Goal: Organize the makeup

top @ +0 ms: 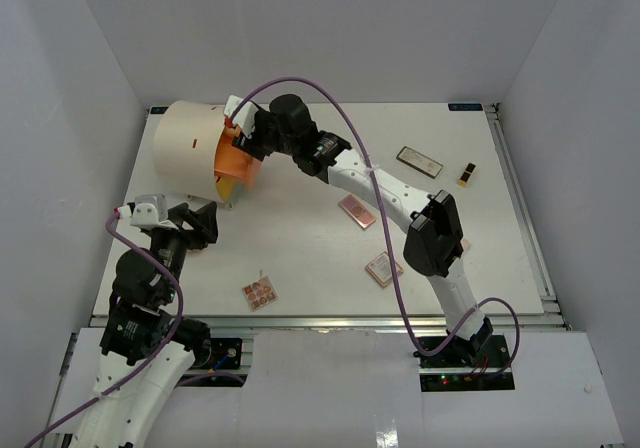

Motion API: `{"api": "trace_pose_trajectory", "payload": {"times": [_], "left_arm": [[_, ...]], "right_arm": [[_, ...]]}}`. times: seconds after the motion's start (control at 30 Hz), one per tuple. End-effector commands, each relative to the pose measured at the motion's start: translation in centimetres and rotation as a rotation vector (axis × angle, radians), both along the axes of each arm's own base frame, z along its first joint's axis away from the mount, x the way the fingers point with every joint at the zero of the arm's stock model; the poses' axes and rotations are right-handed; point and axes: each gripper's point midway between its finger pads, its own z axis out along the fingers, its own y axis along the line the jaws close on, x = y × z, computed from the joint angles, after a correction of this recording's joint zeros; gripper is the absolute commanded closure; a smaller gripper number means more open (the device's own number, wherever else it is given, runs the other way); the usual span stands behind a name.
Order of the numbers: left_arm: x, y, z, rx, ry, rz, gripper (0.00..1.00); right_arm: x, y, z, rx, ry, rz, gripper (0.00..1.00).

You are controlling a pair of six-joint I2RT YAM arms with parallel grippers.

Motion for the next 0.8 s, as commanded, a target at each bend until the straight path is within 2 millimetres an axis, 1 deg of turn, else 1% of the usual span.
{"api": "trace_pose_trajectory", "payload": {"times": [0.0,0.03,0.07,0.13,0.17,0.2,0.27,0.3,0.33,0.4,0.43,0.47,0.5,0.53,0.6,0.63,0.7,0.73,0.77], "left_arm": [[0.3,0.1,-0.8,0.002,0.024,0.009,0.26],[0.3,0.1,-0.8,0.003,0.027,0.009,0.26],[0.4,0.0,-0.9,0.003,0.031,0.009,0.26],[0.6,-0.1,-1.3,0.004,0.047,0.01,0.26],[0.7,-0.1,-1.5,0.002,0.057,0.008,0.26],[0.9,-0.3,-1.7,-0.004,0.071,0.005,0.26],[1.4,-0.9,-2.7,-0.02,0.123,-0.009,0.25],[1.7,-1.4,-3.3,-0.029,0.156,-0.028,0.25],[2.1,-1.8,-4.1,-0.036,0.198,-0.036,0.26],[2.8,-2.3,-6.1,-0.055,0.304,-0.026,0.26],[3.2,-2.2,-7.3,-0.079,0.371,0.009,0.26],[3.4,-2.0,-8.3,-0.099,0.428,0.043,0.26],[3.5,-1.9,-9.1,-0.113,0.47,0.067,0.26],[3.5,-1.9,-10.5,-0.136,0.54,0.096,0.25],[3.2,-1.9,-12.1,-0.17,0.619,0.132,0.25],[3.0,-1.6,-13.0,-0.181,0.664,0.168,0.24],[2.3,-0.5,-14.1,-0.212,0.74,0.269,0.22],[2.2,0.2,-14.6,-0.209,0.763,0.323,0.21],[2.1,0.7,-14.8,-0.211,0.774,0.352,0.19]], "right_arm": [[-2.2,-1.6,7.8,0.134,-0.038,0.023,0.41],[-2.9,-2.1,9.2,0.153,-0.035,0.035,0.41],[-3.8,-2.5,9.6,0.154,-0.022,0.062,0.4],[-5.7,-3.9,11.4,0.175,0.005,0.127,0.4],[-6.4,-4.6,10.8,0.164,0.047,0.153,0.39],[-7.0,-5.6,10.8,0.171,0.093,0.183,0.38],[-8.4,-8.7,10.6,0.183,0.197,0.289,0.37],[-7.9,-11.5,10.1,0.203,0.265,0.326,0.36],[-8.3,-13.4,9.3,0.215,0.337,0.365,0.36],[-10.5,-16.2,7.2,0.225,0.471,0.433,0.36],[-11.0,-17.9,6.6,0.221,0.467,0.427,0.36],[-11.8,-19.4,5.3,0.215,0.474,0.415,0.36],[-13.0,-20.6,2.9,0.199,0.502,0.391,0.35],[-13.4,-21.1,1.6,0.187,0.5,0.372,0.34],[-15.6,-23.0,-1.9,0.181,0.55,0.344,0.33],[-16.4,-23.9,-3.2,0.183,0.563,0.327,0.31],[-16.3,-25.4,-4.2,0.195,0.549,0.278,0.26],[-15.8,-26.5,-4.4,0.203,0.546,0.239,0.26],[-15.9,-27.2,-4.6,0.212,0.552,0.227,0.26]]}}
